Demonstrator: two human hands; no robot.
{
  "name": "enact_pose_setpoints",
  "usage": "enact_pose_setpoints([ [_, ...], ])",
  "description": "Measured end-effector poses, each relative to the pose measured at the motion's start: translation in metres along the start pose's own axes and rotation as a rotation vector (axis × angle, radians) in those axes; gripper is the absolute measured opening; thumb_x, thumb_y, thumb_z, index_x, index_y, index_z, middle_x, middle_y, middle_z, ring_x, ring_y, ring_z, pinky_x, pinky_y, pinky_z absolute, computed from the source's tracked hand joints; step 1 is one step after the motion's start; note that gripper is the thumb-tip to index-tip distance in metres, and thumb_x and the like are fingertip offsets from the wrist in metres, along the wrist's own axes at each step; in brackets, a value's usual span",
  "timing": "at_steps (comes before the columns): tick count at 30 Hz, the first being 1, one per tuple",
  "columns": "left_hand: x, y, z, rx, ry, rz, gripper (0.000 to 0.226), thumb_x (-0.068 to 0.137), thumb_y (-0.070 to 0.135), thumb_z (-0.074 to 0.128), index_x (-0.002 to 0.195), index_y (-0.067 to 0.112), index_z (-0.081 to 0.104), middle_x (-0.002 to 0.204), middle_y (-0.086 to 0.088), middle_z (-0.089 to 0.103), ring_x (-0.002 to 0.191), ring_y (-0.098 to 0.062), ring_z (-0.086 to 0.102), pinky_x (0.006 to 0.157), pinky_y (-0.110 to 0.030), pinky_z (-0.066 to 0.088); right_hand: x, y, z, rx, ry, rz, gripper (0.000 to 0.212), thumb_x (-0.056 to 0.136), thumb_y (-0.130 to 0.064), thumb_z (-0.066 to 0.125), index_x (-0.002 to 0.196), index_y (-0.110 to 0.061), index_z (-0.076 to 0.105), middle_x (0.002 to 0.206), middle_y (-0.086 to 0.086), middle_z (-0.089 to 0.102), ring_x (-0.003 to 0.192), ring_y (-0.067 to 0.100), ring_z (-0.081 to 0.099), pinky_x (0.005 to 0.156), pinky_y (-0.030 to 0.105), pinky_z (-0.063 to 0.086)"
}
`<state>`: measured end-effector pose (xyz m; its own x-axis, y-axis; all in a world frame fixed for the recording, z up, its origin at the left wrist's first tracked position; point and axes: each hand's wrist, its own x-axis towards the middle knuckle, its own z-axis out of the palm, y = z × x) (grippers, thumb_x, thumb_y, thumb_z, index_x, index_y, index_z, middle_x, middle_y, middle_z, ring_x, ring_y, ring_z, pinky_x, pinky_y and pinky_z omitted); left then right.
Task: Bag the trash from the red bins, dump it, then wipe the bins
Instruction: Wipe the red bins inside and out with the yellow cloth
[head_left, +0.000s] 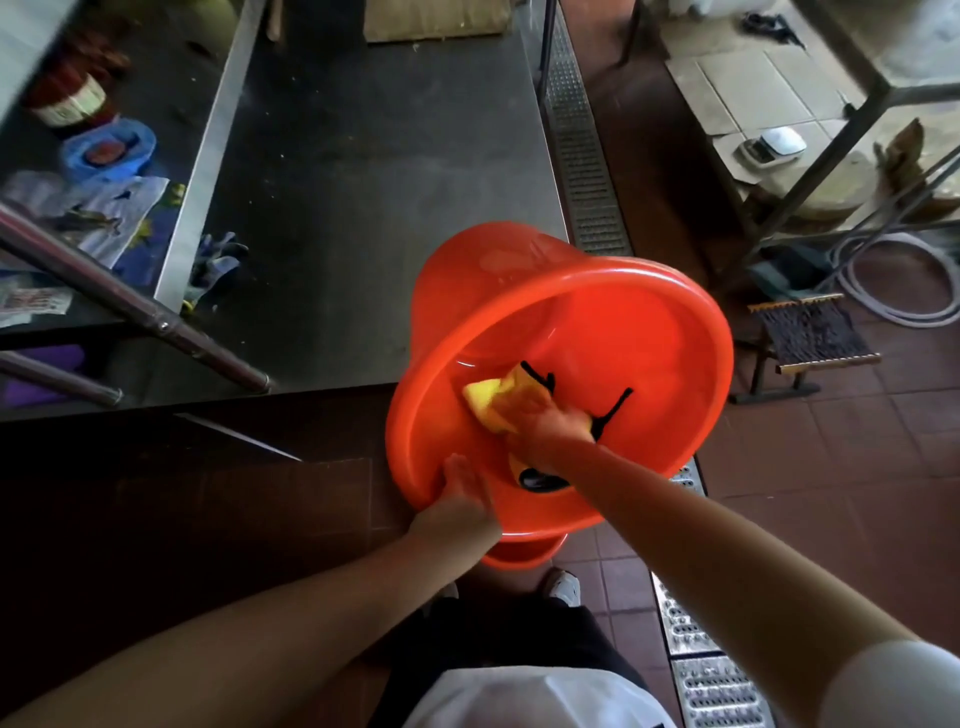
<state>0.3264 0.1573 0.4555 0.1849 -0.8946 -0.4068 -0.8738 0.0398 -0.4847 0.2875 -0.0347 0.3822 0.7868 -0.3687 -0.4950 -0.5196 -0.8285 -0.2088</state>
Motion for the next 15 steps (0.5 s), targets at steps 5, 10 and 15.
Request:
enact_pose_setpoints([
  [5, 0.006, -0.004, -0.004, 0.025, -0.055, 0.008, 0.058, 0.081, 0.033, 0.069, 0.115, -0.013, 0.063, 0.105, -0.038, 0.065, 0.095, -0.051, 0.066, 0.086, -0.056, 0.054, 0.018, 0.018, -0.021, -0.227, 0.077, 0.170, 0.041, 0.100, -0.029, 0.042, 0.141, -0.026, 0.049, 0.150, 0.003, 0.042, 0.147, 0.028, 0.021, 0.116, 0.050, 0.020],
  [10, 0.003, -0.017, -0.014, 0.011, -0.034, 0.054, 0.063, 0.071, 0.045, 0.076, 0.105, -0.008, 0.071, 0.096, -0.033, 0.069, 0.085, -0.044, 0.070, 0.076, -0.050, 0.058, 0.028, -0.036, -0.015, 0.125, -0.004, 0.150, 0.041, 0.102, -0.034, 0.041, 0.142, -0.030, 0.046, 0.151, -0.001, 0.042, 0.146, 0.025, 0.023, 0.110, 0.049, 0.025],
  [15, 0.010, -0.009, -0.014, 0.013, -0.054, 0.223, 0.056, 0.103, 0.017, 0.043, 0.131, -0.030, 0.029, 0.129, -0.055, 0.033, 0.116, -0.069, 0.040, 0.095, -0.072, 0.037, 0.029, -0.014, -0.028, 0.065, -0.008, 0.103, 0.053, 0.103, -0.047, 0.038, 0.151, -0.027, 0.033, 0.153, 0.002, 0.037, 0.146, 0.027, 0.030, 0.119, 0.041, 0.020],
])
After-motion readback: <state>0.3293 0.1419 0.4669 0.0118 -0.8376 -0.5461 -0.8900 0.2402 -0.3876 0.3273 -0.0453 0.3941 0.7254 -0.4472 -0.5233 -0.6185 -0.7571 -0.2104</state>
